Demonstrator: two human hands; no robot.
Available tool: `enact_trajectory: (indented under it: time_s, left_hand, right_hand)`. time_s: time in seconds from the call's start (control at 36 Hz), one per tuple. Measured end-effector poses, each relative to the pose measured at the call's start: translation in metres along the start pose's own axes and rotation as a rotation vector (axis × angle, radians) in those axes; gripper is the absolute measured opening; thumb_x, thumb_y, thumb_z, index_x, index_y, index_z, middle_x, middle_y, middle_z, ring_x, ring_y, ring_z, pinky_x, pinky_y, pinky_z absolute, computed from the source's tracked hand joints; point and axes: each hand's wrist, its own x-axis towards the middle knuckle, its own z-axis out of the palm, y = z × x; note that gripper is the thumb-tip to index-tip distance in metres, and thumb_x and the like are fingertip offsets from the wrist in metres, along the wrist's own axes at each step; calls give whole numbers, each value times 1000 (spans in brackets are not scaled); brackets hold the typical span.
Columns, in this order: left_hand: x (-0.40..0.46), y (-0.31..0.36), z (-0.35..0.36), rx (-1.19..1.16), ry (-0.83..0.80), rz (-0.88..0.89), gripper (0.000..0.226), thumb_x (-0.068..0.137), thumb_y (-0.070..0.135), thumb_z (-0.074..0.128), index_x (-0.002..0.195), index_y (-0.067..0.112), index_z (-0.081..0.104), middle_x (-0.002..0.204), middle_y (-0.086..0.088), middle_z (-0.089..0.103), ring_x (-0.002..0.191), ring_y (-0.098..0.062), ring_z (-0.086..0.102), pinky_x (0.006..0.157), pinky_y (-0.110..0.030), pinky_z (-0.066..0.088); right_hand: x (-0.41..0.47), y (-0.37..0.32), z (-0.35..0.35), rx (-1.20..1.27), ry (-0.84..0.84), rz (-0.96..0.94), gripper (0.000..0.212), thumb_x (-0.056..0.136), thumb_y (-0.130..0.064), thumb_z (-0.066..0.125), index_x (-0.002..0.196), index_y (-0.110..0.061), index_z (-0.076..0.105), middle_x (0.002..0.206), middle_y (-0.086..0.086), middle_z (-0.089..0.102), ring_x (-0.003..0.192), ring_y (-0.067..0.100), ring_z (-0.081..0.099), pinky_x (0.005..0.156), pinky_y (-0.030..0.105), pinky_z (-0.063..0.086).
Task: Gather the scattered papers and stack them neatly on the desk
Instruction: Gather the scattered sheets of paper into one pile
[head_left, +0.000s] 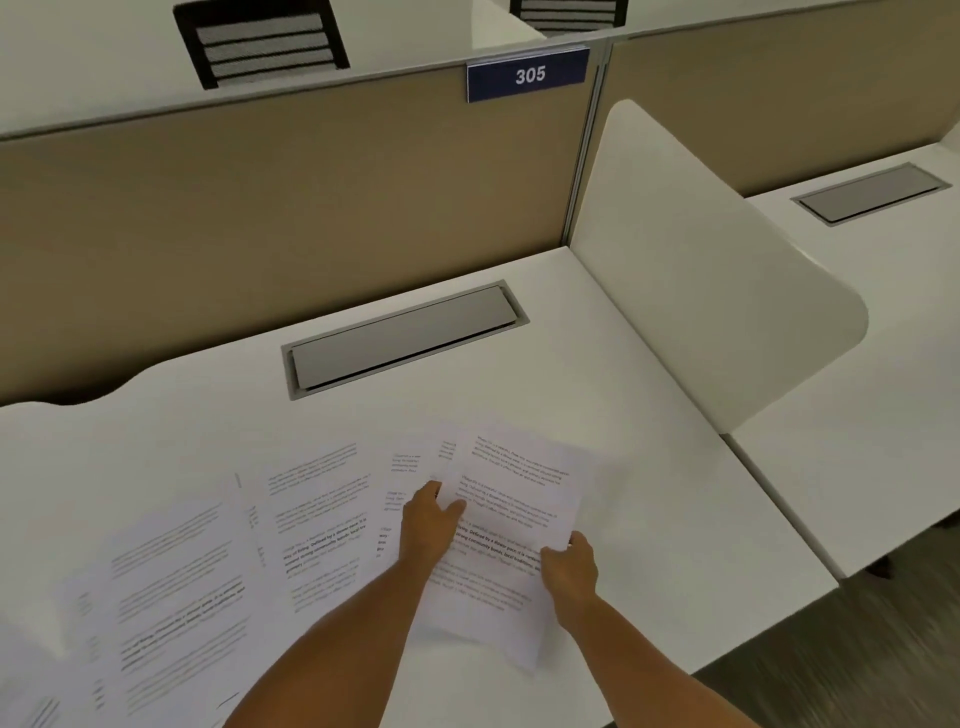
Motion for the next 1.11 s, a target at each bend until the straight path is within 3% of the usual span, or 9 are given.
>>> enact_trajectory:
  time_s: [0.11,0.22,0.28,0.36,0.44,0.56,0.64,0.89,1.11]
  left_hand:
    - [3,-19,-15,1,-8,-29,29,94,24,61,116,6,61,116,-8,66,104,-22,62,85,-27,49]
    - [7,-36,-25,55,23,-57,8,93,22,61,91,16,56,85,3,61,90,-22,65,58,-10,38]
    - [8,-41,-27,95,40,-71,7,93,21,62,93,15,58,86,3,57,100,-27,64,65,-12,41]
    - [12,-46,-29,259,83,-88,31,92,29,62,118,12,62,123,-10,54,119,-30,51,94,-35,46]
    - [13,-45,-31,408,147,-119,38,91,38,61,125,20,60,140,-7,43,129,-30,39,103,-43,41]
    - [16,-48,-31,408,132,-176,42,92,40,59,129,22,56,156,-9,18,141,-36,21,109,-48,35]
    - [19,-51,-31,310,118,-212,48,93,33,60,136,14,51,158,-13,9,141,-39,19,108,-49,38]
    - [23,-52,-37,271,122,-259,49,91,29,64,135,11,52,153,-11,18,135,-37,26,105,-45,41]
    - [27,-58,-48,131,90,-235,62,84,18,73,136,-2,47,139,-17,29,114,-29,55,97,-31,51]
  right_hand:
    - [6,1,22,-165,32,-3,30,89,3,50,118,-1,56,120,21,59,99,34,63,84,40,56]
    - [6,-6,42,-449,51,52,40,92,-18,56,131,-8,48,127,18,45,111,34,55,96,39,46]
    - [6,-10,51,-517,47,70,46,90,-22,58,132,-9,45,127,17,43,112,32,52,100,38,43]
    - [8,-11,63,-572,42,94,50,86,-24,60,130,-9,42,125,15,42,114,30,49,104,38,42]
    - [7,-15,72,-584,63,92,55,83,-23,63,130,-8,39,125,14,42,113,29,50,103,36,42]
    - [6,-21,80,-564,44,72,64,81,-24,68,132,-7,34,128,15,41,115,30,49,100,36,42]
    - [5,-23,81,-592,8,31,71,80,-23,70,137,-7,31,131,17,40,118,33,46,96,36,43]
    - [2,-29,85,-640,-49,-38,80,80,-20,70,146,-8,26,138,18,38,126,35,39,98,39,43]
    - [-2,-37,89,-673,-85,-84,74,82,-25,69,143,-9,30,134,17,39,121,35,43,108,41,37]
